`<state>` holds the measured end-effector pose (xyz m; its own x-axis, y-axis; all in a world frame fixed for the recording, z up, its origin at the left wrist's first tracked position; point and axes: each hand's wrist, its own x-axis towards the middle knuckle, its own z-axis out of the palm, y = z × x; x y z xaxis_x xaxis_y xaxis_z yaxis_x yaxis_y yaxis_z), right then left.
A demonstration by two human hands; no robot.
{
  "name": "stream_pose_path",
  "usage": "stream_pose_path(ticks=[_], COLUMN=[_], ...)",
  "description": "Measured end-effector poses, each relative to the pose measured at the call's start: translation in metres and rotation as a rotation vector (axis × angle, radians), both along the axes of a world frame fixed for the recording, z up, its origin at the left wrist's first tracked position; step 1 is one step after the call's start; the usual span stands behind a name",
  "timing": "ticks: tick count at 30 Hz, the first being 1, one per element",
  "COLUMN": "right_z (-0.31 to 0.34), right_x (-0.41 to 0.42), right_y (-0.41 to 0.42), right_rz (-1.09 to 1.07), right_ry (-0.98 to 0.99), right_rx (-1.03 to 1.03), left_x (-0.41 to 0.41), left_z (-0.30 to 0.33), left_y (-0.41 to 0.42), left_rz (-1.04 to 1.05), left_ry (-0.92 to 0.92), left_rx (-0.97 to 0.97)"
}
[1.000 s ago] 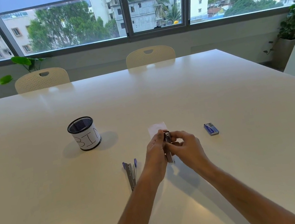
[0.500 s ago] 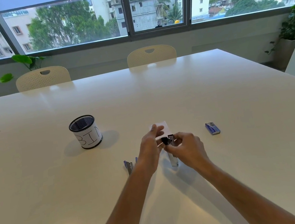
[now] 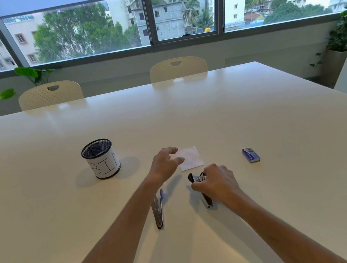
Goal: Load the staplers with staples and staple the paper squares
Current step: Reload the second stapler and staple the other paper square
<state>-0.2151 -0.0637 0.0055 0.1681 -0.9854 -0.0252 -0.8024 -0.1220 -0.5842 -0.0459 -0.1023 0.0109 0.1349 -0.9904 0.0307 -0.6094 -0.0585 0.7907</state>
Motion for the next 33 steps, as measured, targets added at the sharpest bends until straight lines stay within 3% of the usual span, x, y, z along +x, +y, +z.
stream_pose_path(ticks=[7,20,28,33], right_z=[-0.006,-0.010,0.004,-0.001], right_x=[0.003,0.005,-0.004,-0.009], right_y=[0.002,-0.005,-0.065,-0.106], right_rz=[0.017,0.092,0.178,0.398], right_ry=[0.093,0.247,0.099,0.073], right_rx=[-0.045,-0.108,-0.267,-0.182], left_x=[0.014,0.026,0.029,0.032], left_z=[-0.010,-0.024,-0.033,-0.034], left_y=[-0.018,-0.041,-0.044,-0.047], left_rz=[-0.171,-0.229,-0.223,-0.242], left_ry=[-0.304,-0.393,-0.437,-0.510], left_rx=[0.045,0.115,0.077,0.087])
